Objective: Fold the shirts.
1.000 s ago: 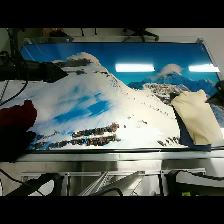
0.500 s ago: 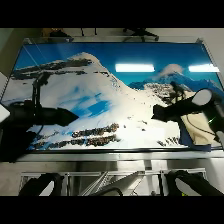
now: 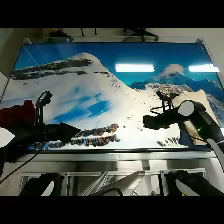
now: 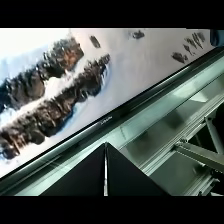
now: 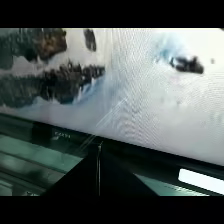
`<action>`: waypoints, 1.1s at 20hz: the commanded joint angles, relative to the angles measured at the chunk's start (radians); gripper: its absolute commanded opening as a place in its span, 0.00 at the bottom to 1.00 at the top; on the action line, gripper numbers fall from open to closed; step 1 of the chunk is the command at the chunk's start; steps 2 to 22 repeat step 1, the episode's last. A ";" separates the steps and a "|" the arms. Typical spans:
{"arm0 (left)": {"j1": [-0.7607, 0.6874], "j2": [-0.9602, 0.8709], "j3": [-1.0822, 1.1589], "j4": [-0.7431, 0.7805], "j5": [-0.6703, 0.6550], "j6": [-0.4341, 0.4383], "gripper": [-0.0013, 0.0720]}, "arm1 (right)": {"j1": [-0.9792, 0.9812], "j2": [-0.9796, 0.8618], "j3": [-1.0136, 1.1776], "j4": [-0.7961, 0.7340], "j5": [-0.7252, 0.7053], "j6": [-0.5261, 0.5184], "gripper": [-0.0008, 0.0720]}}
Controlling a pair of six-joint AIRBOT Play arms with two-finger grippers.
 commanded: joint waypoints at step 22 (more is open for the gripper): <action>-0.001 0.016 -0.008 0.000 0.011 -0.002 0.04 | 0.004 0.001 -0.003 0.000 -0.004 -0.002 0.04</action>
